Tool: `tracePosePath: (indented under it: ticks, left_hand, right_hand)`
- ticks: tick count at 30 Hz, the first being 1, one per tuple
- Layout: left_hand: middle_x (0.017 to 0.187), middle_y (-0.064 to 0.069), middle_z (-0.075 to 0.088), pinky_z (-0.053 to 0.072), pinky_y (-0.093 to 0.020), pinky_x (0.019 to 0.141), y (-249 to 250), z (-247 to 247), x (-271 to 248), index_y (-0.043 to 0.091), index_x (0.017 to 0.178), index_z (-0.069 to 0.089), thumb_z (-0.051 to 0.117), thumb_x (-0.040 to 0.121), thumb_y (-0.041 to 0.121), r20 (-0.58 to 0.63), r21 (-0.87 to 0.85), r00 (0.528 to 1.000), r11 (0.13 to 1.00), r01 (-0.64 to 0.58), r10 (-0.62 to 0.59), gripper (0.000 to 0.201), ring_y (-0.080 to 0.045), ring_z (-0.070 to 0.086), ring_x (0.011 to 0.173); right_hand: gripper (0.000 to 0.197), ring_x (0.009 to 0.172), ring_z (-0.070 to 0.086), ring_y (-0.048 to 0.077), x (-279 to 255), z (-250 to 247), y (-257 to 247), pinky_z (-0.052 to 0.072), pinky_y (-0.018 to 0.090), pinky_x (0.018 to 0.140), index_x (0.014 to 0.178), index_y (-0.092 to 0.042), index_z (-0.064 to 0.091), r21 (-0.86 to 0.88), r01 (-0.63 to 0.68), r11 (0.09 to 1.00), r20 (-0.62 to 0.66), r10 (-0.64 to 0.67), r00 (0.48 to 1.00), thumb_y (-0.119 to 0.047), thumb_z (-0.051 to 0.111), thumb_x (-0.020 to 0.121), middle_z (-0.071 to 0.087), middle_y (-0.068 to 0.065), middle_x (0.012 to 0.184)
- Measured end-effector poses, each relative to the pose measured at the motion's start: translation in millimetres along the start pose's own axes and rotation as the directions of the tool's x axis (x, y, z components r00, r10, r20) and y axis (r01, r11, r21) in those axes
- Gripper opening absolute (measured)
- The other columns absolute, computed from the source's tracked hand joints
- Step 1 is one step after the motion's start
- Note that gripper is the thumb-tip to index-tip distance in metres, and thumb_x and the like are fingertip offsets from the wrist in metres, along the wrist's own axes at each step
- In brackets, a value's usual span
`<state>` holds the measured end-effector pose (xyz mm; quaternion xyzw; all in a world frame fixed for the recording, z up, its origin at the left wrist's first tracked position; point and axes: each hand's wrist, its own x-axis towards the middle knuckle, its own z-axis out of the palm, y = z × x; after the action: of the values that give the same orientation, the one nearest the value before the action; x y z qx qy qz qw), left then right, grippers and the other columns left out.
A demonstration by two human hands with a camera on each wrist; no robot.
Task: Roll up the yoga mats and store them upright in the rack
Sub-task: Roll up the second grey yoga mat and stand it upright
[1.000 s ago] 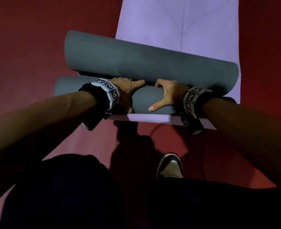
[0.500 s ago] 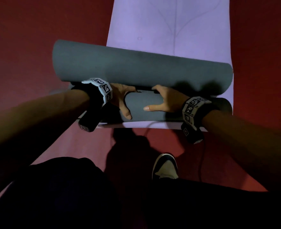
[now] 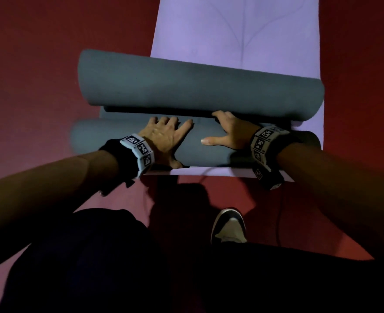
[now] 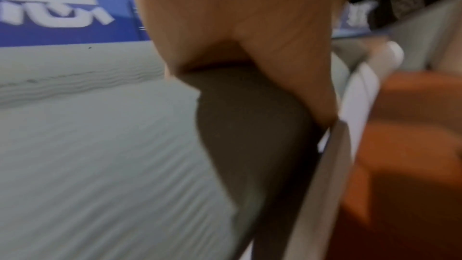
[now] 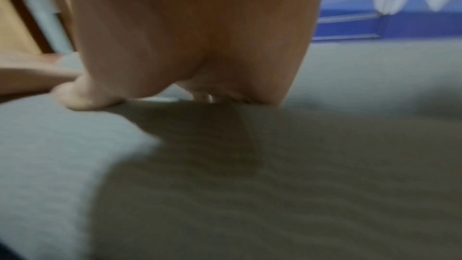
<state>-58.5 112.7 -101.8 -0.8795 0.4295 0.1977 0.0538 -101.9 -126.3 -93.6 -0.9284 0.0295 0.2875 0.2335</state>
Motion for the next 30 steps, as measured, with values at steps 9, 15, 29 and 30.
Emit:
tracePosePath:
  ticks: [9, 15, 29, 30]
  left_hand:
    - [0.123, -0.011, 0.051, 0.045, -0.049, 0.093, -7.2, -22.4, 24.6, 0.026, 0.135, 0.03, 0.085, 0.046, 0.065, 0.185, -0.121, 0.982, 0.99, 0.067, -0.044, 0.111, -0.036, 0.053, 0.116]
    - [0.129, -0.012, 0.046, 0.043, -0.056, 0.096, 6.7, -20.0, 23.7, 0.025, 0.145, 0.016, 0.086, 0.045, 0.064, 0.12, 0.009, 0.99, 0.997, 0.07, -0.071, 0.128, -0.037, 0.052, 0.119]
    - [0.092, 0.005, 0.059, 0.049, -0.035, 0.073, 5.2, -39.0, 27.9, 0.032, 0.104, 0.038, 0.092, 0.044, 0.045, 0.274, -0.335, 0.96, 0.941, 0.05, 0.047, 0.082, -0.027, 0.062, 0.087]
    - [0.093, 0.006, 0.059, 0.051, -0.036, 0.076, 3.4, -38.8, 31.5, 0.032, 0.105, 0.04, 0.093, 0.045, 0.043, 0.279, -0.372, 0.959, 0.926, 0.058, 0.052, 0.081, -0.026, 0.062, 0.09]
  right_hand:
    - [0.112, 0.105, 0.06, 0.029, -1.6, 10.9, -15.2, 0.05, 0.047, 0.092, 0.128, -0.026, 0.038, -0.304, 0.083, 0.949, -0.045, -0.102, 0.994, -0.102, 0.053, 0.046, 0.059, 0.003, 0.112]
    - [0.093, 0.098, 0.062, 0.028, 12.3, -9.9, -22.7, 0.05, 0.041, 0.087, 0.11, -0.026, 0.041, -0.241, 0.069, 0.968, 0.05, -0.058, 0.997, -0.09, 0.071, 0.049, 0.066, 0.003, 0.106]
    - [0.078, 0.121, 0.055, 0.023, -2.1, -11.2, -11.5, 0.041, 0.036, 0.106, 0.138, -0.023, 0.047, -0.001, 0.056, 0.998, -0.012, -0.056, 0.998, -0.074, 0.062, 0.08, 0.057, 0.006, 0.131]
    - [0.083, 0.129, 0.05, 0.027, -0.8, -8.7, -11.0, 0.037, 0.037, 0.112, 0.147, -0.019, 0.04, 0.002, 0.084, 0.997, -0.09, -0.083, 0.993, -0.069, 0.062, 0.084, 0.051, 0.011, 0.141]
